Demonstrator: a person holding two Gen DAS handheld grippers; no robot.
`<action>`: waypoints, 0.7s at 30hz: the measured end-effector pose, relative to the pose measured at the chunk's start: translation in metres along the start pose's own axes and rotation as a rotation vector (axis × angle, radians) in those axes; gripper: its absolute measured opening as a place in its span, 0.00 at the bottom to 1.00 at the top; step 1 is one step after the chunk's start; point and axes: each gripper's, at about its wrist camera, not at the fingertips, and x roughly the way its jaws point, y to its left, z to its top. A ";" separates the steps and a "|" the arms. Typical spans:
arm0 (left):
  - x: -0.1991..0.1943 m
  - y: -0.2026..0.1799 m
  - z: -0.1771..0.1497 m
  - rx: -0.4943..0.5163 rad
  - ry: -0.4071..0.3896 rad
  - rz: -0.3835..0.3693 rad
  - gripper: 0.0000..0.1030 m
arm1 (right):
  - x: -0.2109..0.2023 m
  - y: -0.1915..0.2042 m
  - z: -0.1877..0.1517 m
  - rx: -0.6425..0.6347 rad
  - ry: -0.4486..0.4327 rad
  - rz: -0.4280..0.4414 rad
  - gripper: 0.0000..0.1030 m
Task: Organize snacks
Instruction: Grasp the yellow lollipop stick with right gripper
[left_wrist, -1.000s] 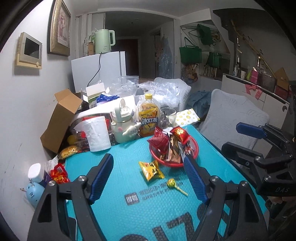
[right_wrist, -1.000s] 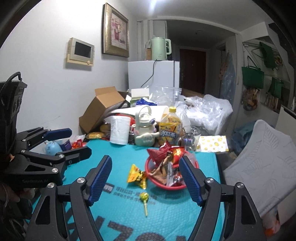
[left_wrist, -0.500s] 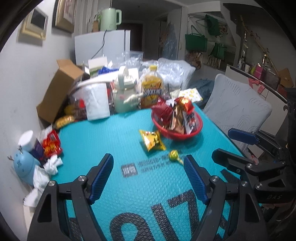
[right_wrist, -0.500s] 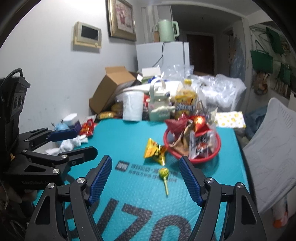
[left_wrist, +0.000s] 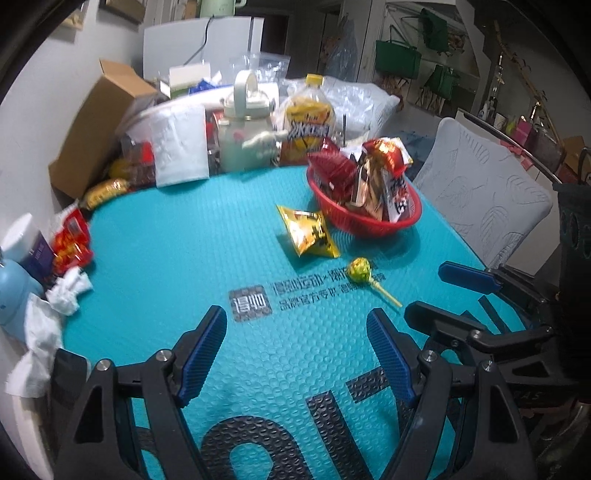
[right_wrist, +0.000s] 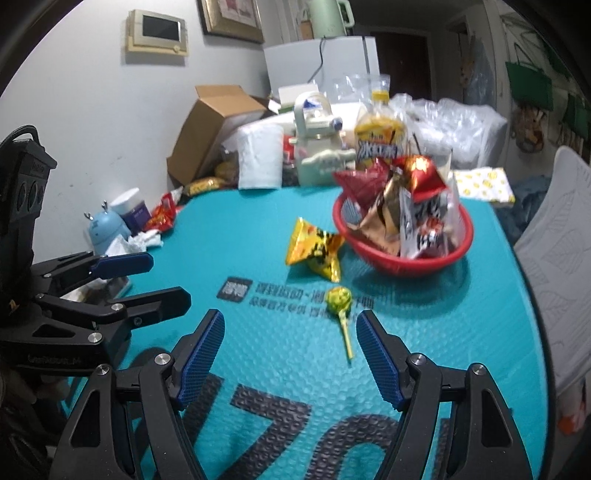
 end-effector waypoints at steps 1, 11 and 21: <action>0.004 0.002 0.000 -0.005 0.007 -0.006 0.75 | 0.004 -0.001 0.000 0.004 0.008 0.000 0.70; 0.042 0.010 0.011 -0.019 0.051 -0.016 0.75 | 0.049 -0.021 0.003 0.023 0.080 -0.034 0.63; 0.076 0.013 0.028 -0.018 0.077 -0.049 0.75 | 0.085 -0.039 0.011 0.036 0.121 -0.039 0.56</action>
